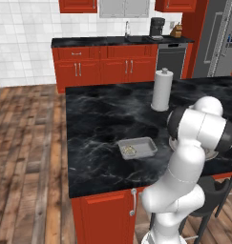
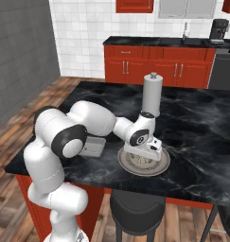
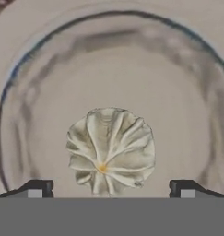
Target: Place two dumplings into each of the tupperware containers and then place the containers in the fridge.
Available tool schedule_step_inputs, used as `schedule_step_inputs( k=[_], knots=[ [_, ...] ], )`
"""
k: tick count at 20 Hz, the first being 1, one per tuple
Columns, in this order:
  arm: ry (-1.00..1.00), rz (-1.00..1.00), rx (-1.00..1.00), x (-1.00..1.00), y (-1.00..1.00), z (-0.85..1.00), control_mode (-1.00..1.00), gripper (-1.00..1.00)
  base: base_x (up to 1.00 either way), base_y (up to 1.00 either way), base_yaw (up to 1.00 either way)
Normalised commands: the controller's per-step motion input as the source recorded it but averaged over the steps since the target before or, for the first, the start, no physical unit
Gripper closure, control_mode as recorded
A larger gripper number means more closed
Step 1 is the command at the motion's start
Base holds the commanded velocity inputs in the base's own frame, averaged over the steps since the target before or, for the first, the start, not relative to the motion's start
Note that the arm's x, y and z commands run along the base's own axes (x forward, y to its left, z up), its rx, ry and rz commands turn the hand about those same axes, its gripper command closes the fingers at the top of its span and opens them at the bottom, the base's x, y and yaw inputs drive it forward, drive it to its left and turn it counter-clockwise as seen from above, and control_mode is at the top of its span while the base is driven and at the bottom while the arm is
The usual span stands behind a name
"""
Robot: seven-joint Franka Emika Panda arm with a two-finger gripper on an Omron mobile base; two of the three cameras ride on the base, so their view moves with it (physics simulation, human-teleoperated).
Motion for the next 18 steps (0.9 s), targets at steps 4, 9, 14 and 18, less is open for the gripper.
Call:
schedule_step_inputs(
  k=[4, 9, 14, 18],
  knots=[
    [0.00, 0.00, 0.00, 0.13, 0.00, -0.15, -1.00, -1.00, 0.00, 0.00, 0.00],
    [0.00, 0.00, 0.00, 0.19, 0.00, -0.12, -1.00, -1.00, 0.00, 0.00, 0.00],
    [0.00, 0.00, 0.00, 0.09, 0.00, -0.17, -1.00, 1.00, 0.00, 0.00, 0.00],
    [0.00, 0.00, 0.00, 0.00, 0.00, -0.12, -1.00, 1.00, 0.00, 0.00, 0.00]
  ],
)
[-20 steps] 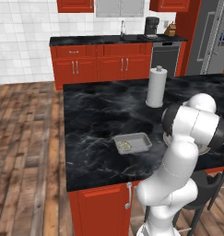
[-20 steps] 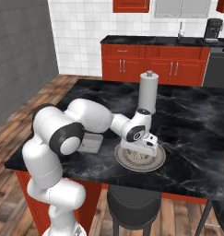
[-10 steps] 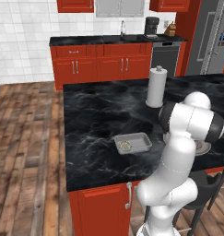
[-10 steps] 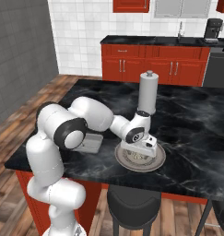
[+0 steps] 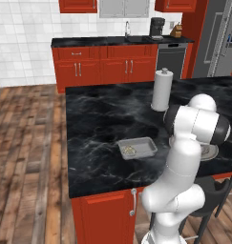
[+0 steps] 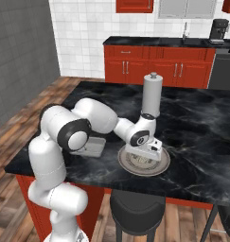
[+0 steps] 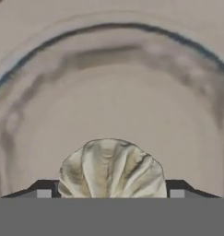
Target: Place two dumplings into each of the tupperware containers and then place the containers in the fridge.
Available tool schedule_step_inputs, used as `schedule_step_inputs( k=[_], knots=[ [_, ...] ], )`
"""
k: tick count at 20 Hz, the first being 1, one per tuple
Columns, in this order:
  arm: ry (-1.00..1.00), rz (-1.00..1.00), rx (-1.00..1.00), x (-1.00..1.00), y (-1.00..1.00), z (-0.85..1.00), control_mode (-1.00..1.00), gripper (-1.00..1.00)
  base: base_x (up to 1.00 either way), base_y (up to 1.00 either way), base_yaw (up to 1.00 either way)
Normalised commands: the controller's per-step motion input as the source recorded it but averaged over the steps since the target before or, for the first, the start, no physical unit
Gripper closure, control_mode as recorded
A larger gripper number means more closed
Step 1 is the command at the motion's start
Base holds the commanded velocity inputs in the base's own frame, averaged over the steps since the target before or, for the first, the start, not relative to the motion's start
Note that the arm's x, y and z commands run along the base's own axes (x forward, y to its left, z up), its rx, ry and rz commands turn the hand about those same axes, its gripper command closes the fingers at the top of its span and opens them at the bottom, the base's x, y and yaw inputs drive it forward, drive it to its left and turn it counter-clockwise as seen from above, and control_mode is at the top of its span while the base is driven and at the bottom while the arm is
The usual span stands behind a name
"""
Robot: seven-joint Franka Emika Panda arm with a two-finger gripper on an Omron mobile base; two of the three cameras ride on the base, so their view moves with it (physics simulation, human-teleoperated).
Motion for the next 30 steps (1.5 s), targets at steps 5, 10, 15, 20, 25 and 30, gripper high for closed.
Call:
schedule_step_inputs(
  k=[5, 10, 15, 20, 25, 30],
  knots=[
    [0.00, 0.00, 0.00, -0.15, 0.12, 0.14, -1.00, 1.00, 0.00, 0.00, 0.00],
    [0.03, 0.00, 0.00, -0.34, 0.55, 0.80, -1.00, 1.00, 0.00, 0.00, 0.00],
    [0.09, 0.00, -0.04, -0.18, 1.00, 0.68, -1.00, 1.00, 0.00, 0.00, 0.00],
    [0.15, 0.02, 0.00, -0.05, 1.00, 0.39, -1.00, 1.00, 0.00, 0.00, 0.00],
    [0.10, 0.03, 0.00, -0.07, 1.00, 0.02, -1.00, 1.00, 0.00, 0.00, 0.00],
    [0.01, 0.00, 0.04, 0.03, 0.77, 0.00, -1.00, 1.00, 0.00, 0.00, 0.00]
  ],
)
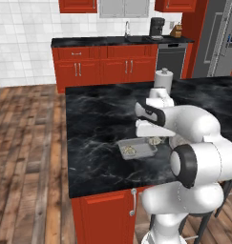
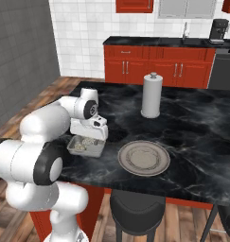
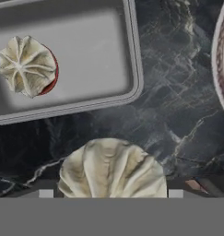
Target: Place two dumplings into each of the tupperware containers and then place the containers in the fridge.
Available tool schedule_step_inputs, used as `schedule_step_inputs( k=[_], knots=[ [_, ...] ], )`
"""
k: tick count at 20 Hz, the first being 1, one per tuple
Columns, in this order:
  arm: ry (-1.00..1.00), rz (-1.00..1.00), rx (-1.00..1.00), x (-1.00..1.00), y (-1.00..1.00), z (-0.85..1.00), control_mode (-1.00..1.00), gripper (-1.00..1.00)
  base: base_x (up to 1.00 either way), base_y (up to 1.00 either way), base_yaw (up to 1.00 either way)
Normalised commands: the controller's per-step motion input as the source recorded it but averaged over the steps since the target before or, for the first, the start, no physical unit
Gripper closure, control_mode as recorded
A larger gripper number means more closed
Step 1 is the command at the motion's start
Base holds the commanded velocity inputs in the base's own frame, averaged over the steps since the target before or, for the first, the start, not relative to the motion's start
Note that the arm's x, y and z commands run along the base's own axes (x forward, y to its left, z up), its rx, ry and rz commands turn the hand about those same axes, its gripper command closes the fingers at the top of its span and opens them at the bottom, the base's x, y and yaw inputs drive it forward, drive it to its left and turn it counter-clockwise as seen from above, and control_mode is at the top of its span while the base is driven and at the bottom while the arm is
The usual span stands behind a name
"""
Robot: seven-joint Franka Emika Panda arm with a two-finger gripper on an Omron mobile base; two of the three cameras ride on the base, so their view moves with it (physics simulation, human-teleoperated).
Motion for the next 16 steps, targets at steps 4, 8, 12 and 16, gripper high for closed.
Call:
schedule_step_inputs(
  k=[4, 8, 12, 16],
  knots=[
    [-0.01, 0.00, 0.04, 0.26, 0.45, -0.27, -1.00, 1.00, 0.00, 0.00, 0.00],
    [0.00, 0.00, 0.00, 0.45, 0.02, -0.02, -1.00, 1.00, 0.00, 0.00, 0.00],
    [0.01, 0.00, 0.00, 0.23, 0.00, -0.08, -1.00, 1.00, 0.00, 0.00, 0.00],
    [0.00, 0.01, 0.00, 0.00, 0.06, -0.42, -1.00, 1.00, 0.00, 0.00, 0.00]
  ],
)
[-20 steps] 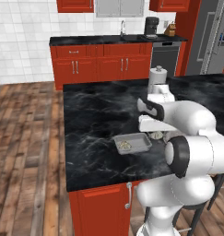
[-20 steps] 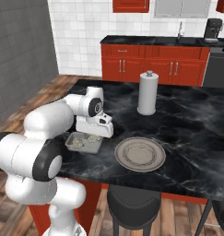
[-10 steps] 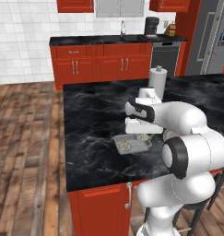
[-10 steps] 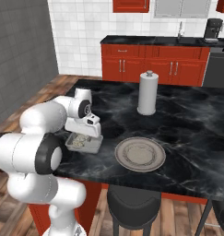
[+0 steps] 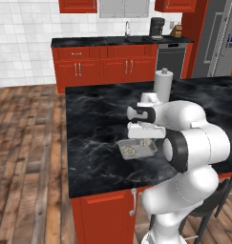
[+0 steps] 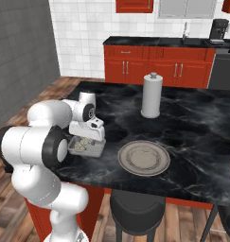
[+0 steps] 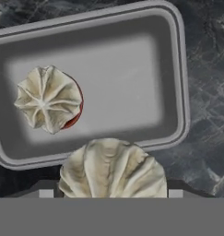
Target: Place two dumplings into each of the tupperware containers and then place the containers in the fridge.
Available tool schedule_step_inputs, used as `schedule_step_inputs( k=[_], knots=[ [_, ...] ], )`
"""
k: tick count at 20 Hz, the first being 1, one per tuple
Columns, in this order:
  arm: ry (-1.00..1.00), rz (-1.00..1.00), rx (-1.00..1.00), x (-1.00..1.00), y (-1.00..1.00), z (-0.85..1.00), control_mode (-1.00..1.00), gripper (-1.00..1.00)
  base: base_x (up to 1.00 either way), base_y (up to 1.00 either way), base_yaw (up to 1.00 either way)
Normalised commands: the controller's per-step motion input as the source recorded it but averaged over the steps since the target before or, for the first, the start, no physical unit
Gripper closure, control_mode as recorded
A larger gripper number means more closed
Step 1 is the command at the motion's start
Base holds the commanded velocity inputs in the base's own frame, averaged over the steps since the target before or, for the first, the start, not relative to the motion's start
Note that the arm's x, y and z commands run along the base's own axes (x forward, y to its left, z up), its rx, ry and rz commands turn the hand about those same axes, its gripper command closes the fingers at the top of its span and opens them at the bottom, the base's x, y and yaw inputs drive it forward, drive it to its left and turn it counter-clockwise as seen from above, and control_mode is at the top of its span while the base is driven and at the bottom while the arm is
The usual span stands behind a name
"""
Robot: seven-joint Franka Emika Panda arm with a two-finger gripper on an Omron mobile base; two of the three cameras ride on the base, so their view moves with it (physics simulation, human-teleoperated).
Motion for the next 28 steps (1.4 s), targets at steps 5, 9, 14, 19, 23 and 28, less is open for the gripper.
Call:
schedule_step_inputs(
  k=[5, 9, 14, 19, 23, 28],
  knots=[
    [0.00, 0.00, 0.00, 0.04, 0.13, -0.53, -1.00, 1.00, 0.00, 0.00, 0.00],
    [0.00, 0.00, 0.00, 0.21, 0.02, 0.00, -1.00, 1.00, 0.00, 0.00, 0.00],
    [0.00, 0.00, 0.00, 0.28, 0.00, -0.03, -1.00, 1.00, 0.00, 0.00, 0.00],
    [-0.02, 0.00, 0.00, 0.25, 0.00, -0.33, -1.00, 1.00, 0.00, 0.00, 0.00],
    [-0.02, 0.00, 0.00, 0.26, 0.00, -0.26, -1.00, 1.00, 0.00, 0.00, 0.00],
    [0.00, 0.00, 0.00, 0.06, 0.00, -0.01, -1.00, -1.00, 0.00, 0.00, 0.00]
  ],
)
